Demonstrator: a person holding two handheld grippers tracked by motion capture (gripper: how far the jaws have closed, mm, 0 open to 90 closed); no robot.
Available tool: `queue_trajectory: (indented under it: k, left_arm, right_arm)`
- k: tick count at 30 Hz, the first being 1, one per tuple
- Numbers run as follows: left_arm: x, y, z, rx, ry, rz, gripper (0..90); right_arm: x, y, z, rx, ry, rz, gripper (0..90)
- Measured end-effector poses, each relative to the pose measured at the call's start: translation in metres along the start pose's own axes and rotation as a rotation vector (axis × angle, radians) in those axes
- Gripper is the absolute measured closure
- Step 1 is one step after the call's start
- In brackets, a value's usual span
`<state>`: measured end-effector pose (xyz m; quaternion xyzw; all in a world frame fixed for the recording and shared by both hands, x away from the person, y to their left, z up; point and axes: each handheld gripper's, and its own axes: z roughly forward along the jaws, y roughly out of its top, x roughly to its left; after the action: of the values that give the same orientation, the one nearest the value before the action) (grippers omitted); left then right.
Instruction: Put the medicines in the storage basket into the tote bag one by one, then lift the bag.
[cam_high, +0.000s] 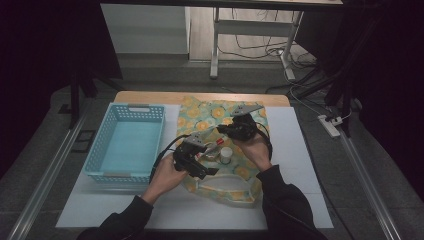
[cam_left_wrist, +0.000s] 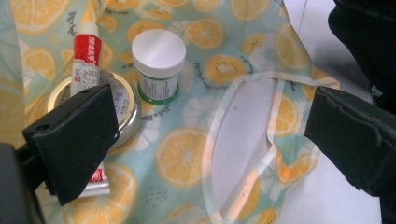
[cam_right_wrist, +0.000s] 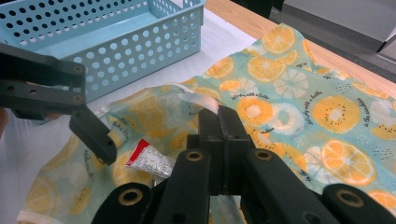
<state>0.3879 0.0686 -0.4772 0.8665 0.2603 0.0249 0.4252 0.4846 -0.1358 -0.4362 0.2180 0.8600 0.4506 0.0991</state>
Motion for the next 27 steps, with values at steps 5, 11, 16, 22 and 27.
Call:
queue_trajectory:
  k: [5,11,16,22,27]
  left_arm:
    - [-0.005,-0.007,0.004,0.023,0.013,0.008,0.6]
    - [-0.007,-0.012,0.009,0.047,0.027,-0.01,0.2]
    - [-0.008,-0.016,0.015,0.073,0.029,-0.026,0.5]
    - [-0.008,-0.022,0.025,0.108,0.036,-0.024,0.6]
    - [-0.008,-0.027,0.035,0.14,0.045,-0.015,0.1]
  right_arm:
    - [0.001,0.0,0.0,0.002,0.001,0.001,90.0]
    - [0.001,0.0,0.0,0.004,0.005,0.0,90.0]
    - [0.001,0.0,0.0,0.0,0.005,-0.001,90.0]
    - [0.002,0.0,0.0,0.002,0.006,-0.002,90.0]
    - [0.003,0.0,0.0,0.002,0.008,-0.003,90.0]
